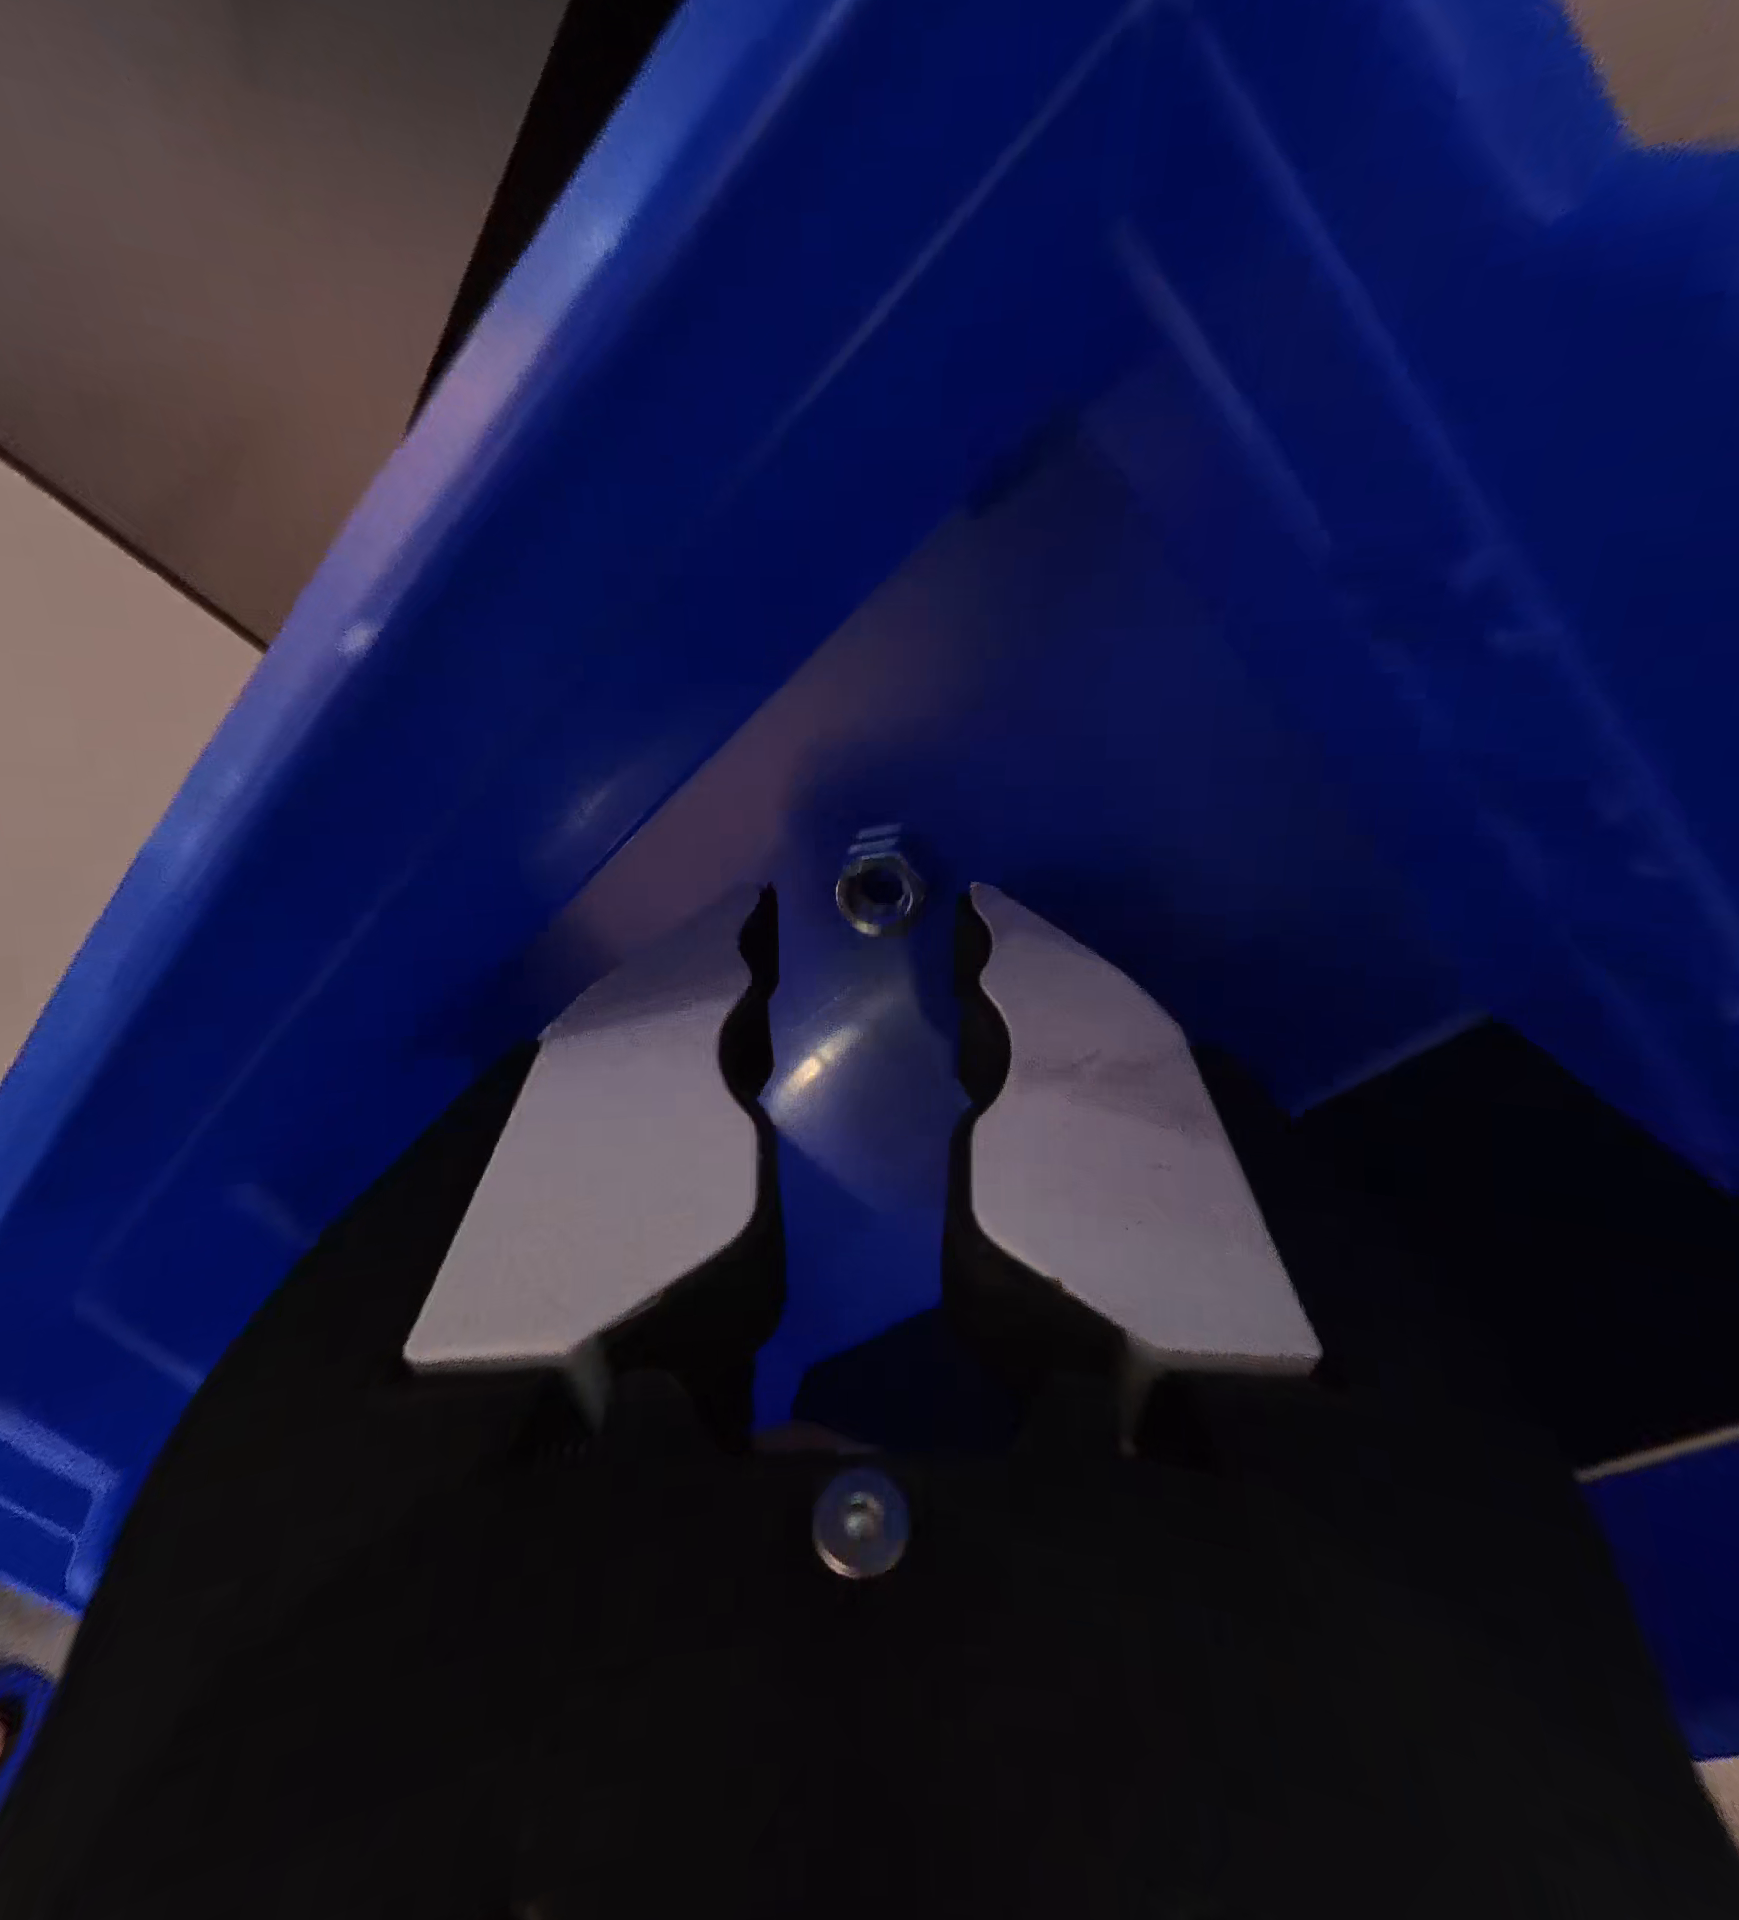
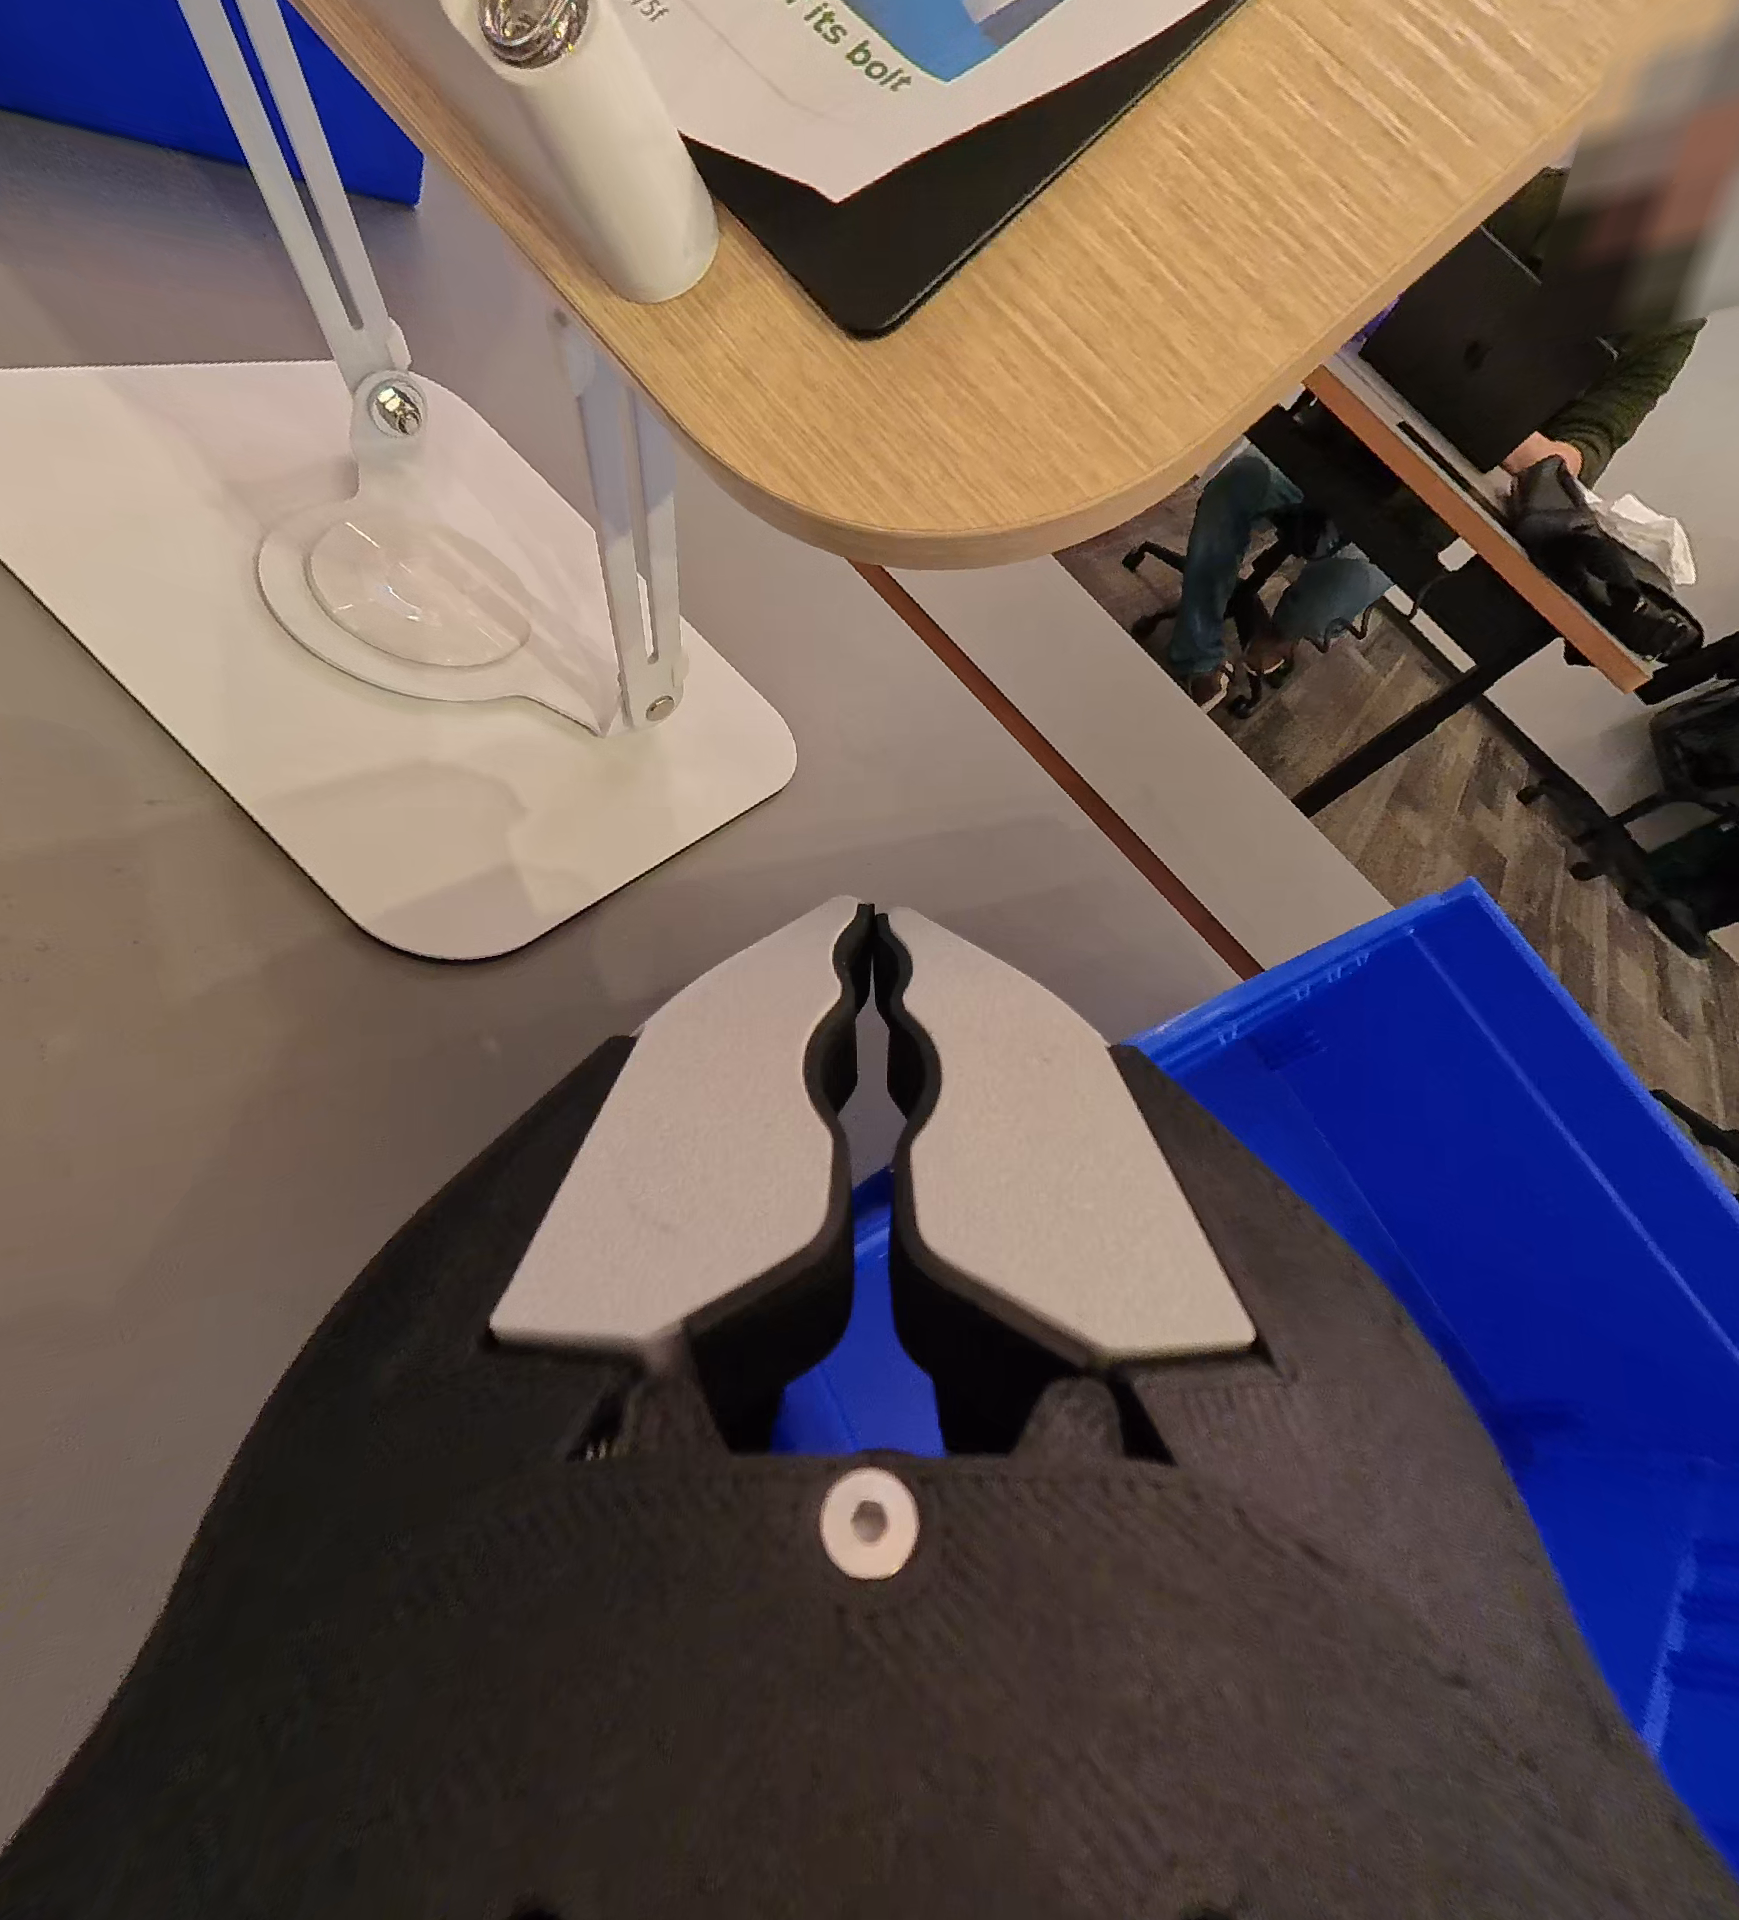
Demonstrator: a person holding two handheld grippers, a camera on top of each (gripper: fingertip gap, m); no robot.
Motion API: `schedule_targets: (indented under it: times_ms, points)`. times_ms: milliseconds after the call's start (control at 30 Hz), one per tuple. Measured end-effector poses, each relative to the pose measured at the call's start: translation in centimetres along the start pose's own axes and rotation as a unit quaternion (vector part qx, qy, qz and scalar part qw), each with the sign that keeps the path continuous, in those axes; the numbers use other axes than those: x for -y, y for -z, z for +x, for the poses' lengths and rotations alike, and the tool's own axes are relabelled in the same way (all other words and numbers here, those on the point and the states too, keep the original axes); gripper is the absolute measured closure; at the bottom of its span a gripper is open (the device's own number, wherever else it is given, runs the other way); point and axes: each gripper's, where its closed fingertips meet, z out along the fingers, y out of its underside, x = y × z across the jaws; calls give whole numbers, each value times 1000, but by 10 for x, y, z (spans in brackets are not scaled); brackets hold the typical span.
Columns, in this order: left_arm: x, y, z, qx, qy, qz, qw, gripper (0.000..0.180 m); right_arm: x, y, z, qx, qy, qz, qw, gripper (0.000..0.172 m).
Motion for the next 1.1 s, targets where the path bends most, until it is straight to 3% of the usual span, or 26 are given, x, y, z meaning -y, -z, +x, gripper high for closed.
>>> schedule_targets:
  times_ms: [100,167,400,500,667,800,867,933,1100]
  points:
    - [-1,-9,-1,-6,-3,-12,1000,146,0,0,0,0,0,0,1000,172]
    - [1,-12,2,-21,0,-7,1000,163,0,0,0,0,0,0,1000,172]
    - [-4,-8,-1,-7,-12,-16,1000,163,-1,0,1,0,-1,-1,1000,172]
    - [-3,17,-4,9,-1,21,1000,163,-1,0,1,-1,-1,0,1000,172]
    - [-7,97,12,38,-9,126,991,163,2,2,2,-1,-3,5,1000,172]
    - [-15,160,51,58,-41,208,976,163,5,3,1,-3,-1,9,1000,172]
    - [-13,181,84,63,-93,250,962,163,6,4,1,-4,1,10,1000,172]
    - [-17,189,113,81,-114,255,957,164,8,5,1,-7,2,12,1000,172]
    - [-8,186,225,25,-186,292,938,164,10,6,1,-11,6,16,1000,172]
